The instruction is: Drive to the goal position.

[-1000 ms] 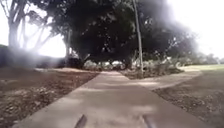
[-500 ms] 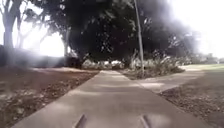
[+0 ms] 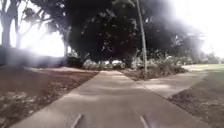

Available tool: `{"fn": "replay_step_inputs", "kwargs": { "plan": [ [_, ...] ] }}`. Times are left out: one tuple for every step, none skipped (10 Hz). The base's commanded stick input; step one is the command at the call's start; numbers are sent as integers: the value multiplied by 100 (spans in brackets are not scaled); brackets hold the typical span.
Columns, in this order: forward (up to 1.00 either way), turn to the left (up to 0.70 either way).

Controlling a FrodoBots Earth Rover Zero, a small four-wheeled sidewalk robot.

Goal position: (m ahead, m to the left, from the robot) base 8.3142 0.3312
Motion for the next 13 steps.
{"fn": "replay_step_inputs", "kwargs": {
  "plan": [
    [70,0],
    [70,0],
    [70,0],
    [70,0],
    [70,0],
    [70,0],
    [70,0],
    [70,0],
    [70,0],
    [70,0],
    [70,0],
    [70,0],
    [70,-3]
  ]
}}
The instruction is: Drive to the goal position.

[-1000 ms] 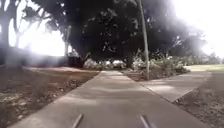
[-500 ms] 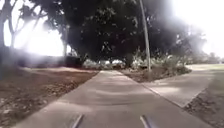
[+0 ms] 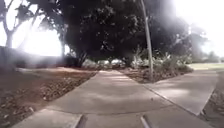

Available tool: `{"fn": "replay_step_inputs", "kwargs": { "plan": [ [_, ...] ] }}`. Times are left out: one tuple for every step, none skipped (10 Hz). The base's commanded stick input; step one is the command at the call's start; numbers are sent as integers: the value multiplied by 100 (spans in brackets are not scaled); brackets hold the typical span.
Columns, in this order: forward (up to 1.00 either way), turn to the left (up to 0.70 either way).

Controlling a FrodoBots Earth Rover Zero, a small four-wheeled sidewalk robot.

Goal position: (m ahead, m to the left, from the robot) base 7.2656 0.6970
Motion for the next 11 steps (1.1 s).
{"fn": "replay_step_inputs", "kwargs": {
  "plan": [
    [70,-10],
    [70,-1],
    [70,-8],
    [70,-15],
    [70,-18],
    [70,-7],
    [70,0],
    [70,0],
    [70,0],
    [70,0],
    [70,0]
  ]
}}
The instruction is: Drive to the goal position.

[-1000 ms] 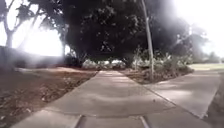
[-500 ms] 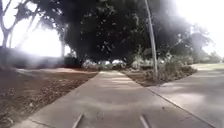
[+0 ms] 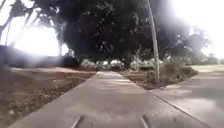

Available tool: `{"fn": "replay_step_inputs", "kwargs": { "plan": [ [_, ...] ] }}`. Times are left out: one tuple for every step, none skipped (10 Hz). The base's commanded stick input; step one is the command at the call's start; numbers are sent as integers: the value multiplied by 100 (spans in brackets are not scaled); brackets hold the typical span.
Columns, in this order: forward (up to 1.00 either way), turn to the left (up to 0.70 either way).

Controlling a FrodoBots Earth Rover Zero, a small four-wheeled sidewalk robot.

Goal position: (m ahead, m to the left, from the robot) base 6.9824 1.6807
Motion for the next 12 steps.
{"fn": "replay_step_inputs", "kwargs": {
  "plan": [
    [70,0],
    [70,0],
    [70,0],
    [70,0],
    [70,0],
    [70,0],
    [70,0],
    [70,0],
    [70,0],
    [70,0],
    [70,0],
    [70,0]
  ]
}}
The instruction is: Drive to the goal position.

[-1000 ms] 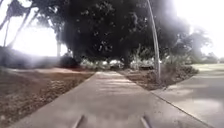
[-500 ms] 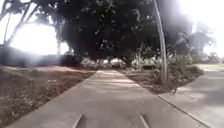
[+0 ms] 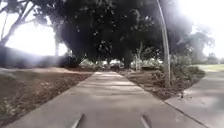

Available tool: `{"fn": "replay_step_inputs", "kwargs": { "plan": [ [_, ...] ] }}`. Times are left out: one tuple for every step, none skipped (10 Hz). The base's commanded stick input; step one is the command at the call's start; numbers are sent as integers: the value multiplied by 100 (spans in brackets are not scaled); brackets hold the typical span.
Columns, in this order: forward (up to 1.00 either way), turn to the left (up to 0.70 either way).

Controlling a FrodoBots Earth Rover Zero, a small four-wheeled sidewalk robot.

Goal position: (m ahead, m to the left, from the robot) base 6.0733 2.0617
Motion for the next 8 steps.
{"fn": "replay_step_inputs", "kwargs": {
  "plan": [
    [70,0],
    [70,0],
    [70,0],
    [70,0],
    [70,0],
    [70,0],
    [70,0],
    [70,0]
  ]
}}
